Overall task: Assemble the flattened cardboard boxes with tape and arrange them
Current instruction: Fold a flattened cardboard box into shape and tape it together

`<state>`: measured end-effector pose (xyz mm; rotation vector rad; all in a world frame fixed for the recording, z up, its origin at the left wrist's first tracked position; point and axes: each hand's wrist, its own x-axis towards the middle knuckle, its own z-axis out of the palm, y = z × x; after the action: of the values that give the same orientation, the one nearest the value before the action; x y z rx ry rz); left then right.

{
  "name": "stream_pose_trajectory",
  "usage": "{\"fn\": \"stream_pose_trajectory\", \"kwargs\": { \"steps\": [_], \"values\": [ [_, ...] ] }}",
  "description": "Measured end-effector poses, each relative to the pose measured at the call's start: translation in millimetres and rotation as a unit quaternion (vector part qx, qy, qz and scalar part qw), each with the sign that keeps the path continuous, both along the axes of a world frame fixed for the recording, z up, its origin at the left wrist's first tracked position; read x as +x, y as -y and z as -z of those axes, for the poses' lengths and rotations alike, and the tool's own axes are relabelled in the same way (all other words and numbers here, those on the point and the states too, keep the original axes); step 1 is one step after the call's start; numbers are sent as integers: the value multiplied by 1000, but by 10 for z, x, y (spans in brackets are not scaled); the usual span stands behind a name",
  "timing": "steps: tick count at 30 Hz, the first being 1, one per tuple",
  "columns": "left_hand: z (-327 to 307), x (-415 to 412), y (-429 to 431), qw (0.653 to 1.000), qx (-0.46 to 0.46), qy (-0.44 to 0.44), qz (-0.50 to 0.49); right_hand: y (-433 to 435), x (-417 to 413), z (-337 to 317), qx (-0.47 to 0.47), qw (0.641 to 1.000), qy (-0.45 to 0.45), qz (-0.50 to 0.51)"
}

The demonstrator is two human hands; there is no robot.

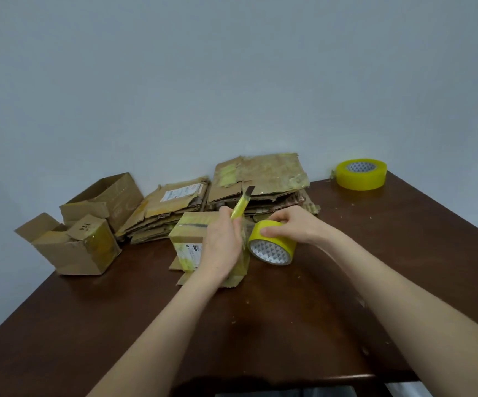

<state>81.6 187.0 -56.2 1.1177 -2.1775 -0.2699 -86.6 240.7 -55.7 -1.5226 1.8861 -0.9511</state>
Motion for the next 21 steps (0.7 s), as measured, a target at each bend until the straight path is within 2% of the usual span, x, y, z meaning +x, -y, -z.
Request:
{"fn": "stream_pose_trajectory", "kwargs": {
  "steps": [4,6,9,14,18,21],
  "values": [
    [16,-28,-21,1000,-10,-4,6,-53,-24,-77,-33,995,-82,40],
    [25,-30,-34,1000,-11,-9,7,-80,23,-96,-26,994,-89,55],
    [19,-10,-30,1000,-5,-10,-3,-154,41,-70,6,981,-169,95],
    [60,4,1,1000,-3,-24,3,-216,44,-10,21,978,-170,118],
    [30,44,52,997,11,-69,29,-196,128,-14,14,976,-157,148],
    [-10,87,-12,997,-14,-67,39,-160,187,6,12,972,-148,184]
  ]
}}
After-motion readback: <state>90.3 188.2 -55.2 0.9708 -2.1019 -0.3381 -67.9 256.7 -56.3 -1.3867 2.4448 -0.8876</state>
